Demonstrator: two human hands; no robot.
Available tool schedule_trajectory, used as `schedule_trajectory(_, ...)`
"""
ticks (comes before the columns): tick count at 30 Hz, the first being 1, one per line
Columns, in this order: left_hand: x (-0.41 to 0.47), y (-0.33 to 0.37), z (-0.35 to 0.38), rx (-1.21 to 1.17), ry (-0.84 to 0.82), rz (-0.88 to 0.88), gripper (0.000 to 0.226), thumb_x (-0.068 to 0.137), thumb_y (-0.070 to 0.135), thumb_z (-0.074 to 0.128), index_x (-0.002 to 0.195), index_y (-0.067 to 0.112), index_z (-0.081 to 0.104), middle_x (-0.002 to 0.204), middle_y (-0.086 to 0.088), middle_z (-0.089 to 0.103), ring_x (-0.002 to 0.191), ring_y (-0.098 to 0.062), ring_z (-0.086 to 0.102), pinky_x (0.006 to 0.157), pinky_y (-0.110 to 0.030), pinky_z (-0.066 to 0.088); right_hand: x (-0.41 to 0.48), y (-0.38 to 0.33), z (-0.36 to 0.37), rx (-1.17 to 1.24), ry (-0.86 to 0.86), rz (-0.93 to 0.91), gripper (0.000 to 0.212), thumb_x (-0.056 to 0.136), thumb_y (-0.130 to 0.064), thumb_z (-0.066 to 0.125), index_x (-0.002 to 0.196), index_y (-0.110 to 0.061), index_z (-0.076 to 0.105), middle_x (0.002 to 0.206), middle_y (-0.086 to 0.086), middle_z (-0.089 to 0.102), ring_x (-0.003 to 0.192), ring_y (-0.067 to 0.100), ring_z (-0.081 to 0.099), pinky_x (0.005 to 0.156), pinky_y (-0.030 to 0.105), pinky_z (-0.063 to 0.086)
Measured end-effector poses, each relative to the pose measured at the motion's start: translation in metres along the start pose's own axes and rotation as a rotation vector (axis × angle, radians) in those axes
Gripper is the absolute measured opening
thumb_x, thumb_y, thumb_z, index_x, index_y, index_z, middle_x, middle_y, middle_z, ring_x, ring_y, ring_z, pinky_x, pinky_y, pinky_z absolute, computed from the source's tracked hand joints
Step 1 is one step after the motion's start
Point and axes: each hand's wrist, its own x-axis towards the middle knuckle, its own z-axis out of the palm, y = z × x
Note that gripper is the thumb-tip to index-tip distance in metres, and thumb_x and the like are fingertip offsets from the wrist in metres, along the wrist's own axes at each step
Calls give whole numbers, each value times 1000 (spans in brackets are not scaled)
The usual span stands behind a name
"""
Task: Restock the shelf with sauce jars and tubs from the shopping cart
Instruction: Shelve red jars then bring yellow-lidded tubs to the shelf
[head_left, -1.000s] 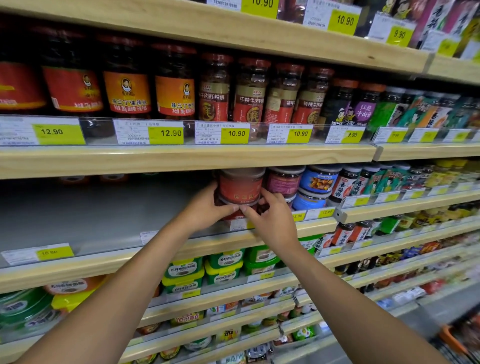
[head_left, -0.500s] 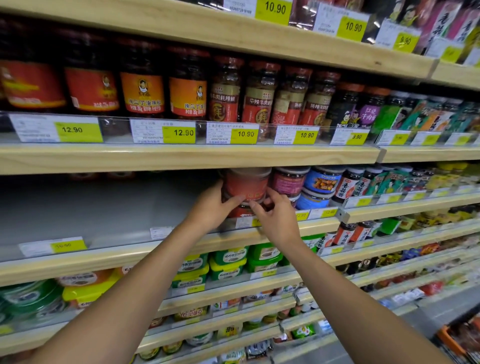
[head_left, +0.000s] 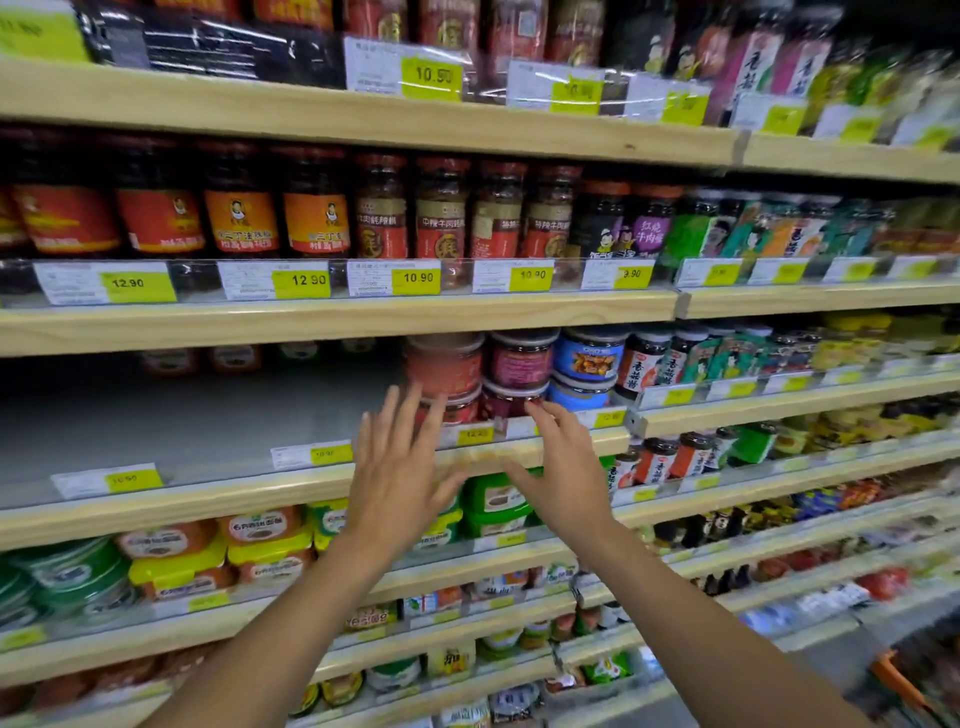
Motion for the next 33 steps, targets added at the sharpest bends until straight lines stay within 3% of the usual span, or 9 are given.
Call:
schedule_trajectory(5,-44,66,23,40,-120,106,97,88,68,58,163,30,9,171,-5,2,157,-30,-3,123,-59,18,-61,63,-32,-161,-54,27,87,85,-61,67,156,-27,29,164,2,22,150,25,23,117,47,34)
schedule_trajectory(11,-93,172,64,-25,-332,147,89,93,70,49,162,33,5,170,-2,-10,156,-26,-14,125,-56,0,-160,155,-83,-213,-181,231,88,87,-62,64,157,-34,20,167,0,10,152,25,16,116,49,34)
schedule_trajectory(13,-108,210,78,-30,-408,171,88,92,68,51,162,32,12,170,-2,-1,156,-26,-7,124,-58,1,-196,184,-102,-215,-222,310,88,88,-61,64,158,-34,18,167,0,6,153,26,12,117,49,31)
schedule_trajectory(17,-133,288,108,11,-538,253,93,75,74,68,152,27,45,165,-5,30,152,-31,27,114,-62,13,-266,238,-143,-227,-260,461,90,88,-63,62,158,-33,14,167,0,3,152,28,13,114,48,34)
schedule_trajectory(20,-142,349,124,14,-592,344,96,72,73,68,153,30,42,165,-2,28,152,-32,28,113,-61,11,-313,275,-176,-247,-253,575,92,88,-64,61,158,-35,11,167,1,5,152,30,15,115,48,33)
schedule_trajectory(23,-151,406,143,-40,-641,421,99,59,71,79,145,27,56,157,-4,43,145,-31,40,108,-64,28,-353,308,-212,-318,-219,681,94,79,-68,65,156,-31,26,165,3,17,148,30,26,113,46,38)
schedule_trajectory(26,-155,456,162,-102,-638,518,100,62,70,77,149,27,50,159,-5,41,150,-28,25,110,-68,32,-387,339,-240,-362,-145,793,93,70,-60,75,149,-22,44,156,11,37,138,35,43,106,44,44)
schedule_trajectory(30,-147,525,171,-132,-682,623,103,64,70,78,151,26,45,160,-6,39,150,-29,30,113,-65,25,-420,374,-270,-392,-113,934,92,73,-58,76,151,-21,42,158,13,34,139,35,41,109,42,40)
schedule_trajectory(33,-141,572,187,-174,-708,722,95,89,66,59,162,30,11,170,-1,-1,157,-29,0,120,-63,2,-435,398,-286,-386,-92,1006,89,76,-58,75,151,-25,39,161,10,30,141,33,38,106,43,42)
